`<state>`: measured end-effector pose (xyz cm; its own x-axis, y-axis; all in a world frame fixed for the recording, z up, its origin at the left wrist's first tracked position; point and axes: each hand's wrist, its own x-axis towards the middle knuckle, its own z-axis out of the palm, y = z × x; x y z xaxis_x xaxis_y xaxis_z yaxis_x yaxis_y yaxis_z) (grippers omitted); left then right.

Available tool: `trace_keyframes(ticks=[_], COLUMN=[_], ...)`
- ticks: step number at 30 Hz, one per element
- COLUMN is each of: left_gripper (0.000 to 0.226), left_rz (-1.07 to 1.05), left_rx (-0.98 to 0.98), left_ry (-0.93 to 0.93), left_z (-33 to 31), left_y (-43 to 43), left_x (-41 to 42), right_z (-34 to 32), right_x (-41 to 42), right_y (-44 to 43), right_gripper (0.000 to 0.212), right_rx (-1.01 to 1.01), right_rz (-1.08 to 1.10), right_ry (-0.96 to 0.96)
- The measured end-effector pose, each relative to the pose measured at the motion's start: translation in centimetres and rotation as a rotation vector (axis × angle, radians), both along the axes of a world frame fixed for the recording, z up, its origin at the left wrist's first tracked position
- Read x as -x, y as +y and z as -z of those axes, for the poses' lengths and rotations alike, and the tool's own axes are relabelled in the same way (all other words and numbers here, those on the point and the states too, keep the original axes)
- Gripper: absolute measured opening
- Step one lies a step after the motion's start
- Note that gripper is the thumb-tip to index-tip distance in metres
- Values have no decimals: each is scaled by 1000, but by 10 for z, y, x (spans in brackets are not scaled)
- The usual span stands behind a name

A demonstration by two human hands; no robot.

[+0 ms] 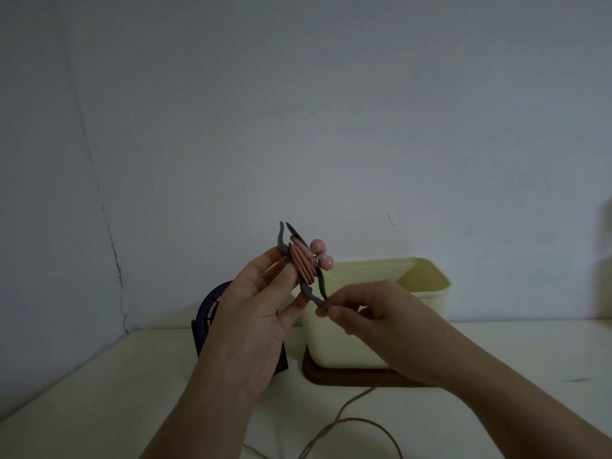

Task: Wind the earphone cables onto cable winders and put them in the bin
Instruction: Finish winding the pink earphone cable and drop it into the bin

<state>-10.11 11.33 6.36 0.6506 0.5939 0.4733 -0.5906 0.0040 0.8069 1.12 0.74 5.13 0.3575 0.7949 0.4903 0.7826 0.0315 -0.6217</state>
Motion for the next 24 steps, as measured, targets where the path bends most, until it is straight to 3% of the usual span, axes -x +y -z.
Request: trace_keyframes(ticks=[6, 14, 19, 24], left_gripper=[25, 27, 26, 25], left_rz=[31, 117, 0, 30], left_rx=[58, 254, 42, -73], left_ry=[72, 169, 283, 326], left_z=[4, 8, 15, 15], left_y=[5, 14, 8, 3], left_x=[-3, -4, -9, -9], right_z=[-8, -13, -12, -22], right_x=[7, 9, 7, -4], right_y=[-9, -15, -14, -24], right_gripper=[26, 27, 24, 14], right_rx=[73, 104, 113, 33], right_rz=[114, 159, 156, 220], right_ry=[-347, -451, -469, -398])
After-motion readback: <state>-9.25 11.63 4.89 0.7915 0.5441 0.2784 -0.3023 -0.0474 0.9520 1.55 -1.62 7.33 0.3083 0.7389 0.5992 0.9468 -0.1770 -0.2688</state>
